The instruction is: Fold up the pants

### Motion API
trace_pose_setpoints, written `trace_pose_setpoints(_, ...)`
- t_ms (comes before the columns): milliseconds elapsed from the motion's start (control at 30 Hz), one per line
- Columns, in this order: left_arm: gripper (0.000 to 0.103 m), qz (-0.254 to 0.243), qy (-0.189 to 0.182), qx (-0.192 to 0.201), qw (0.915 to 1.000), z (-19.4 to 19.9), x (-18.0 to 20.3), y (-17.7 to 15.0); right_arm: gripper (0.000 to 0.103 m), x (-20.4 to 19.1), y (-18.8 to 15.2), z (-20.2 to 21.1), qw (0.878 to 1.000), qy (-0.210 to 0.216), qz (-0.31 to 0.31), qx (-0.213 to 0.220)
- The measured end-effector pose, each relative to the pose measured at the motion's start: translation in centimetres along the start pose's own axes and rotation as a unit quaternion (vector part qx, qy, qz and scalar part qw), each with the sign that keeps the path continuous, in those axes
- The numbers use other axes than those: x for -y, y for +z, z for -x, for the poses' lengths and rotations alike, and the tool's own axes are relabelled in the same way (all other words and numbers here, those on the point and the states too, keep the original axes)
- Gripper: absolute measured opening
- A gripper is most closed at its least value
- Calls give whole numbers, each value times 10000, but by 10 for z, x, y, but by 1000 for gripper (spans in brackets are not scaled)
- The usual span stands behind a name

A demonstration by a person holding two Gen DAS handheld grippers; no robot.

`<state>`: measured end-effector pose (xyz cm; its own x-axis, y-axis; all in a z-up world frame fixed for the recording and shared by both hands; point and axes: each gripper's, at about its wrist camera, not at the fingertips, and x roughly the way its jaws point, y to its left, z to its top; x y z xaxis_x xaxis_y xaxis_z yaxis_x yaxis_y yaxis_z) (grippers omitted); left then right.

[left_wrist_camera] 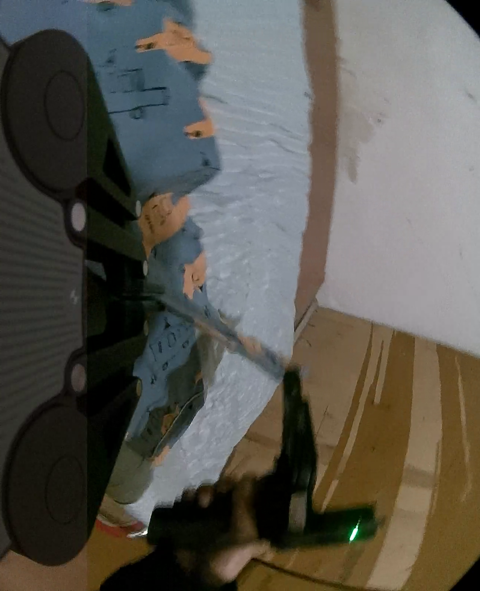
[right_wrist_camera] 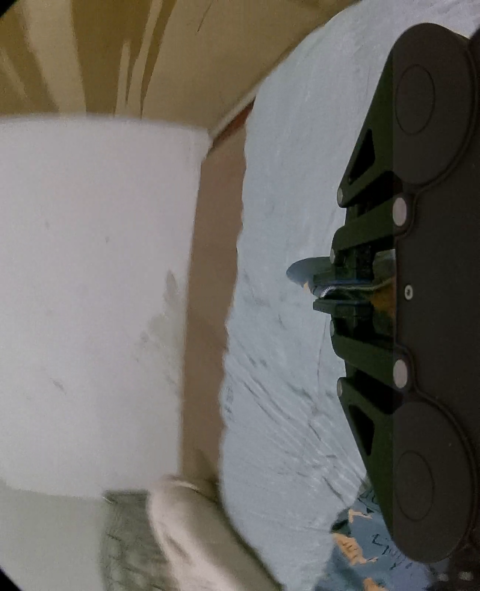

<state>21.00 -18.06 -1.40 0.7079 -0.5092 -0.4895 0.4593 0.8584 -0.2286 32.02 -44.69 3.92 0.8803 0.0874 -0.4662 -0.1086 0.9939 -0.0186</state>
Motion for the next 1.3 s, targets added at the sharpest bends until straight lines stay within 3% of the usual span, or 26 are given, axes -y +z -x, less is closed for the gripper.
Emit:
trace_pose_setpoints(167,0,-890,74,-150,9959,-6,31,-4,6,45,-50,55,9971,-253,-724,-6)
trace_pose_setpoints(333,0,-1639,366,-499,9845,-19,60,-29,6,61,-107,60,9890,-287,-1425,-271)
trace_pose_setpoints(467,0,-1639,411,-668,9834,-20,59,-40,9,67,-132,58,9808,-56,-1925,-301)
trace_pose_setpoints(533,0,-1636,425,-673,9833,-21,59,-40,20,68,-137,54,9776,30,-2083,-286)
trace_pose_setpoints(667,0,-1646,452,-688,9829,-21,57,-38,33,78,-143,51,9694,190,-2435,-241)
trace_pose_setpoints(767,0,-1637,482,-674,9830,-19,59,-39,27,83,-140,47,9661,139,-2573,-182)
trace_pose_setpoints(800,0,-1620,492,-655,9834,-18,60,-38,11,83,-139,48,9677,57,-2517,-147)
trace_pose_setpoints(833,0,-1610,494,-618,9838,-17,61,-38,6,82,-138,51,9696,-32,-2444,-93)
trace_pose_setpoints(967,0,-1720,505,-596,9820,-15,63,-37,5,75,-136,69,9775,-276,-2078,241)
trace_pose_setpoints(1167,1,-1703,443,-754,9815,-22,59,-43,5,77,-159,70,9757,-521,-2127,-15)
trace_pose_setpoints(1267,8,-1474,344,-711,9859,-16,53,-40,7,77,-164,73,9746,-533,-2176,9)
trace_pose_setpoints(1300,17,-1361,322,-702,9877,-14,51,-38,10,76,-163,73,9747,-540,-2168,15)
